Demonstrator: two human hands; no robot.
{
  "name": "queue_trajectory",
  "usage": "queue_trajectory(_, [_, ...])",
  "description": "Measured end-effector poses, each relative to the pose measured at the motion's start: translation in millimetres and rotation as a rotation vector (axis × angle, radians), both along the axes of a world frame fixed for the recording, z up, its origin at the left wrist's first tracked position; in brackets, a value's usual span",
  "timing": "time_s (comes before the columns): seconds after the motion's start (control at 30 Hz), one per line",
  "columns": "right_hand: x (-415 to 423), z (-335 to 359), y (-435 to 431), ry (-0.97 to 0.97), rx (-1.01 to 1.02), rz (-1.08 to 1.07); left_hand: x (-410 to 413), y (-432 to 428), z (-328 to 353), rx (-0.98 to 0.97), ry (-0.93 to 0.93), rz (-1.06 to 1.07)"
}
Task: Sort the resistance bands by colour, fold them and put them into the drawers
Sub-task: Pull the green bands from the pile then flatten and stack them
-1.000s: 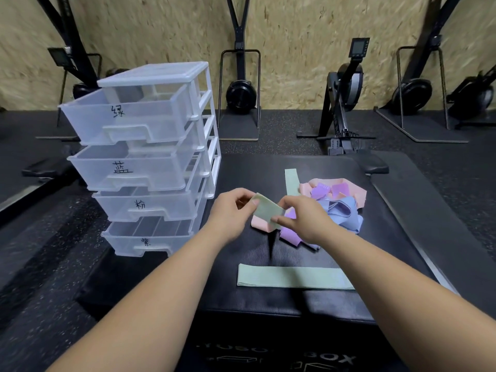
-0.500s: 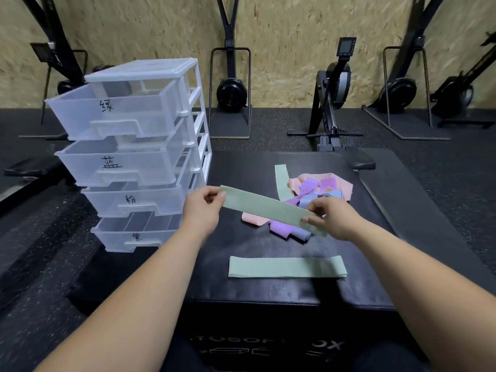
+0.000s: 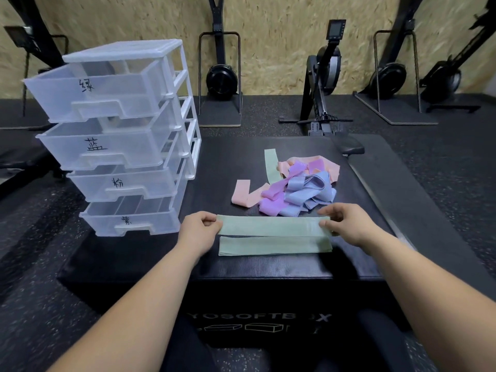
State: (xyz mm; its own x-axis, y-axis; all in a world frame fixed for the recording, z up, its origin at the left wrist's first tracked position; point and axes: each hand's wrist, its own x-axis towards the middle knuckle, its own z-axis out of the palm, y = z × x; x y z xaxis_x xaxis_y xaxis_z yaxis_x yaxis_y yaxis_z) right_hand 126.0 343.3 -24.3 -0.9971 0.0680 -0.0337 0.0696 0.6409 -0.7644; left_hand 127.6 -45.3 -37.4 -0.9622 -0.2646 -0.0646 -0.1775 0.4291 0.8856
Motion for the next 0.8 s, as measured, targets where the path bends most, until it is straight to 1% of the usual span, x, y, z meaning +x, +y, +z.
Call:
queue_trajectory(0.2, [12,-15,-8,0.07,0.149,-0.083,8,-1,-12,-0.167,-0.009,-0.141])
queue_trajectory(0.33, [18,-21,-12,0.143,0.214,-0.091,13,1,-21,-0.28,0.006,-0.164])
queue_trajectory(0.43, [18,-33,-11,0.194,0.309,-0.046,15,1,-28,-0.434,0.013,-0.193])
queue_trajectory(0.53, [21,-46,-11,0.164,0.411,-0.013,17,1,-33,-0.583,0.036,-0.218])
queue_trajectory(0.6, [23,-50,-10,0.173,0.461,-0.021,16,0,-36,-0.594,0.052,-0.238])
queue_trajectory(0.67, [26,-52,-8,0.204,0.466,-0.006,15,-3,-38,-0.548,0.098,-0.269])
queue_trajectory(0.73, [25,-51,-4,0.251,0.446,0.044,15,-6,-38,-0.499,0.149,-0.309])
queue_trajectory(0.8, [23,-50,1,0.26,0.419,0.124,13,-9,-36,-0.496,0.17,-0.388])
